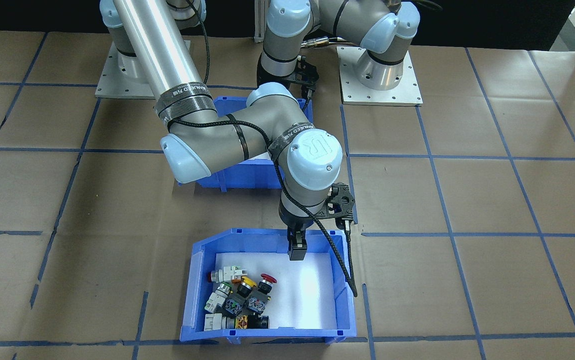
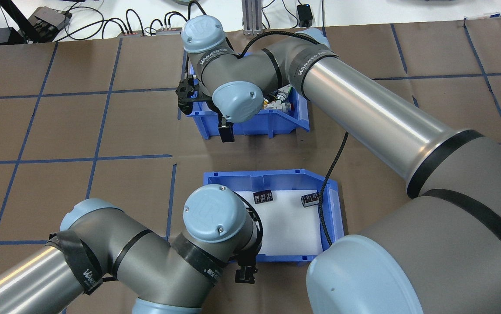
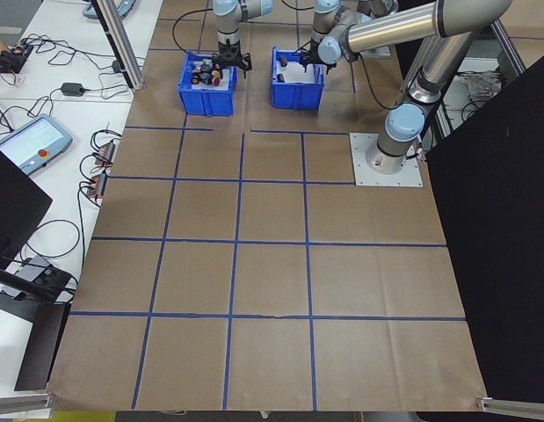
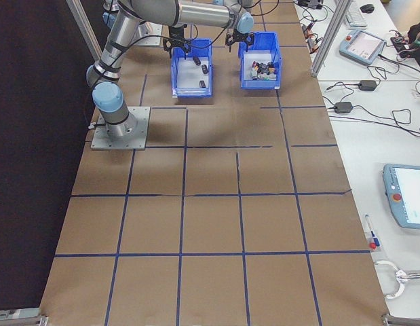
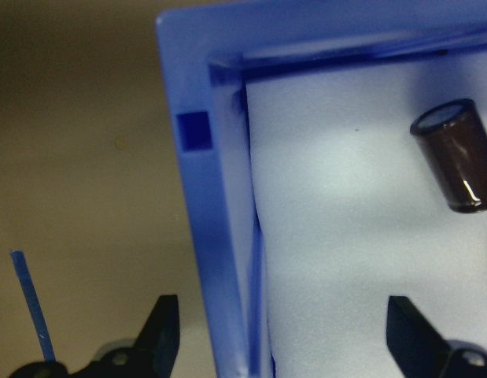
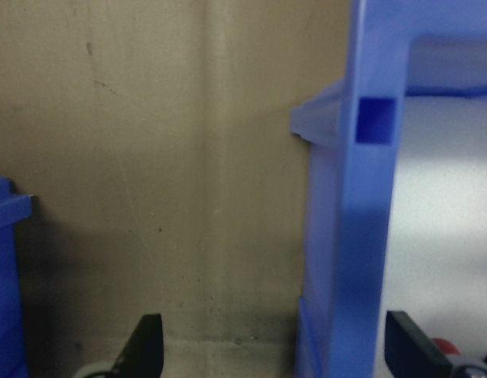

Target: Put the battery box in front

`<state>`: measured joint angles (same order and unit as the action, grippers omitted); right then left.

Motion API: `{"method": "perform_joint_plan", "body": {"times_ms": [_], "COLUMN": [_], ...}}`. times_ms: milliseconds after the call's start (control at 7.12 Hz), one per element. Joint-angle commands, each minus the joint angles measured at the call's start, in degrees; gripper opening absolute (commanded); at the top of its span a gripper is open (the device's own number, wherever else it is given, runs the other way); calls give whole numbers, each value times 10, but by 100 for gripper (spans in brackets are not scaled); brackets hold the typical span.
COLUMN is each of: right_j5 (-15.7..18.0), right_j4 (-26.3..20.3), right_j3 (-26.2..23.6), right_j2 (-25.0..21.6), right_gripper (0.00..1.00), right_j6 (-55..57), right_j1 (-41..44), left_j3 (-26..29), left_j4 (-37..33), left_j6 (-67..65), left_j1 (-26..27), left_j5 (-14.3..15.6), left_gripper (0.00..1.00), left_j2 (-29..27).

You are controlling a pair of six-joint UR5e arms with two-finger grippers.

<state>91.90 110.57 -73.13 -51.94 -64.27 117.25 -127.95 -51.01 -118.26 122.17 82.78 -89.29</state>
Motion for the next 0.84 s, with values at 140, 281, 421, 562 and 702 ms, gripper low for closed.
{"method": "perform_joint_plan", "body": {"times_ms": [140, 281, 421, 562, 702], "right_j5": [11, 15, 22, 26, 42], "right_j4": [40, 39, 38, 37, 38], "right_j3": [-9, -10, -11, -10, -9], "right_j2": [-4, -12, -13, -15, -18], "right_gripper": [84, 70, 50, 29, 14], "right_j6": [1, 1, 1, 0, -2], "right_j1": [-4, -5, -4, -4, -4], "left_j3": [1, 2, 1, -2, -1], "left_j4": [14, 10, 5, -5, -15], "left_j6": [-5, 1, 23, 46, 62], "left_j1": [1, 0, -9, -21, -44], "left_j5": [3, 7, 11, 53, 61], "left_gripper": [0, 0, 0, 0, 0], "left_j2": [7, 20, 42, 58, 69]}}
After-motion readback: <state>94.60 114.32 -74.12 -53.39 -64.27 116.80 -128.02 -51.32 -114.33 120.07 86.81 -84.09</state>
